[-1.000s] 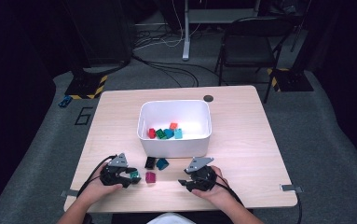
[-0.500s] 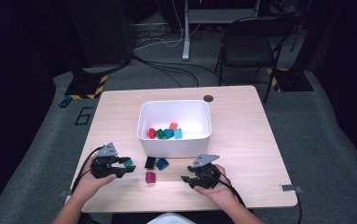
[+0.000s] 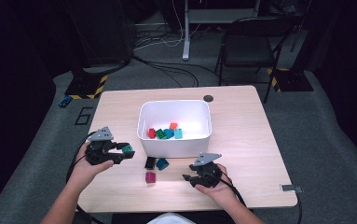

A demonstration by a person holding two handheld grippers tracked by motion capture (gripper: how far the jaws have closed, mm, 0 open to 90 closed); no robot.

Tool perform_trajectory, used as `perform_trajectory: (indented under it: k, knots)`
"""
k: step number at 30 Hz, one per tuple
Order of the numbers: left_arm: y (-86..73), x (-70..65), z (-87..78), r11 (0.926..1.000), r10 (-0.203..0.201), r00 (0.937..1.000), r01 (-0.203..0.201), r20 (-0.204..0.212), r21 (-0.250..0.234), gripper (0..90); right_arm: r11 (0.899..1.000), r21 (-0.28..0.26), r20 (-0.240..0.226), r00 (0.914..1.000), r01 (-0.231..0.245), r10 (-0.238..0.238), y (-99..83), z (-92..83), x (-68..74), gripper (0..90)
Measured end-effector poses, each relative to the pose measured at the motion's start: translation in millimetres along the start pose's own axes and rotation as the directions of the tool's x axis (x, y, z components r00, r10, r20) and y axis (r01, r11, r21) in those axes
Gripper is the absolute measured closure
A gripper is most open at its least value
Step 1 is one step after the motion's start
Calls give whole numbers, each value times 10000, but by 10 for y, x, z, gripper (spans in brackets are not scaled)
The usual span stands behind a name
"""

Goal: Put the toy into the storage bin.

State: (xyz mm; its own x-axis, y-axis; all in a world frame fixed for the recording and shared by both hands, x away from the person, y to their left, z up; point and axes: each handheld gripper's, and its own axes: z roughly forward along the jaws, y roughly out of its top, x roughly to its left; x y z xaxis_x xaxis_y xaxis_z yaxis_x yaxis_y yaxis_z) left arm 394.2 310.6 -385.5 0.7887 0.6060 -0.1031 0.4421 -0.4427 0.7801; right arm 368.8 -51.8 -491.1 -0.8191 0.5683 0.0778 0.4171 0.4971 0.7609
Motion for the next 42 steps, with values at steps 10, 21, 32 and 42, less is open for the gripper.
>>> perform_trajectory:
  k: [10,21,32,42]
  knots:
    - [465,25,-72,9986,303,9992,-291,264,-443,526,10000,20,14,10000,67,-67,-2,11,13,505]
    - [958,72,109,9966,806,9967,-804,101,-152,527,10000,65,31,10000,-9,8,-13,19,-3,505]
    - [1329,115,450,9965,825,9947,-814,606,-196,528,10000,73,27,10000,-28,28,-22,25,-25,505]
    - [1488,95,815,9959,908,9928,-903,781,-97,529,10000,10,65,10000,-30,30,-32,9,-53,505]
